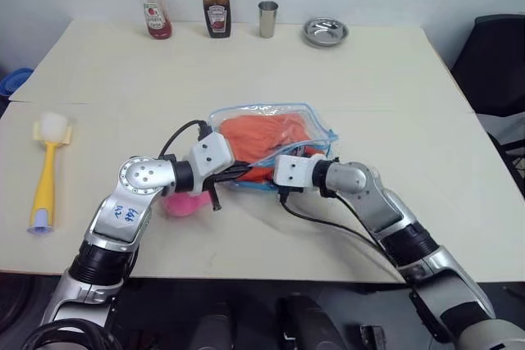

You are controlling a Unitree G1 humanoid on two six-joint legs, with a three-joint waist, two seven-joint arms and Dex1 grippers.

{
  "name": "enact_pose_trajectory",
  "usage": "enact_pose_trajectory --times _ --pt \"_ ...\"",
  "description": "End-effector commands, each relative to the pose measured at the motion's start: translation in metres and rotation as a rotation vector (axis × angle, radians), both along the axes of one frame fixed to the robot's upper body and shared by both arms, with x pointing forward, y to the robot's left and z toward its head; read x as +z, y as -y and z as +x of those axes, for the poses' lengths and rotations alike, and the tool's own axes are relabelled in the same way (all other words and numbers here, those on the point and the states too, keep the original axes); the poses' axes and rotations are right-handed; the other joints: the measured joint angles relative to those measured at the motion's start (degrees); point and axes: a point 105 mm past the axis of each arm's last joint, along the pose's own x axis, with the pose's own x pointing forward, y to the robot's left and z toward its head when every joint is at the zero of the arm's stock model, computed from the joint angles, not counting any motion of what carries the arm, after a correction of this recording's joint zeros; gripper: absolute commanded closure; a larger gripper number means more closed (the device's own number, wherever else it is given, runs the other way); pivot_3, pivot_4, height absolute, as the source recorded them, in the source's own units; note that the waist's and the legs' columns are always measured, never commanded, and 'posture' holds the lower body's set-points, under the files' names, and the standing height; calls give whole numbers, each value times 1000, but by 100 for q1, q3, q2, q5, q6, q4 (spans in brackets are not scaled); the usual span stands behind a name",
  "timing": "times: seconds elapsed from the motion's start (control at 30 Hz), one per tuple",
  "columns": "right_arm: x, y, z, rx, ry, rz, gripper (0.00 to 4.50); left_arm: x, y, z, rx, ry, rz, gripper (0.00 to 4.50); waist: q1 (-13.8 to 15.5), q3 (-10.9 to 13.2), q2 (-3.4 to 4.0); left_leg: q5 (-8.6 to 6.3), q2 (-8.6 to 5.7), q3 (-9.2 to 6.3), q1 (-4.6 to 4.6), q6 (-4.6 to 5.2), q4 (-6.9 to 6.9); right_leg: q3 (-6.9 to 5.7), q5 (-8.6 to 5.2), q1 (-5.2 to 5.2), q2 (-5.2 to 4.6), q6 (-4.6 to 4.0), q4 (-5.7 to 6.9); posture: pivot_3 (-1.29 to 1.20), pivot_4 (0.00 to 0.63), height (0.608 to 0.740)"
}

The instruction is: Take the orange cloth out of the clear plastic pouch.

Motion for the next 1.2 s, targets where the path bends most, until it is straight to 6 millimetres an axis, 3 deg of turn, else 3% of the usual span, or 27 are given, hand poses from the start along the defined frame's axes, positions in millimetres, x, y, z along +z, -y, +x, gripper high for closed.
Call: enact_pose_trajectory --times 0.03,0.27,0.4,0.57,0.9,1.03,1.2 --pt "-9 3 2 7 27 -67 892 13 0 1 -6 54 -2 4500 2 0 0 0 0 0 0 0 1 0 0 0 0 0 0 0 150 740" --pt "2 0 -2 73 -6 -50 892 14 -3 3 2 59 8 4500 -3 0 0 1 1 0 1 -1 1 0 0 0 0 0 3 0 150 740" --pt "6 4 -8 131 6 -128 892 13 -4 3 3 61 14 4500 3 0 -1 1 1 0 1 -1 1 0 0 0 -1 0 1 0 150 740" --pt "12 3 -1 130 57 -195 892 13 -4 3 1 64 17 4500 -4 0 -1 1 1 0 0 -1 1 0 0 0 -1 0 1 0 150 740" --pt "-17 -6 7 142 85 -320 892 16 -1 4 -9 77 11 4500 -30 -2 -3 1 2 0 3 -2 1 0 0 0 -1 0 2 0 150 740" --pt "-21 -5 6 137 59 -303 1829 18 -1 7 -3 82 9 4500 -36 -2 -3 3 2 0 7 -4 2 0 0 2 0 0 7 0 150 740" --pt "-27 -2 0 154 21 -309 3666 18 -3 8 3 79 5 4500 -37 -3 -3 3 2 0 7 -4 3 0 0 2 0 0 7 0 150 740"
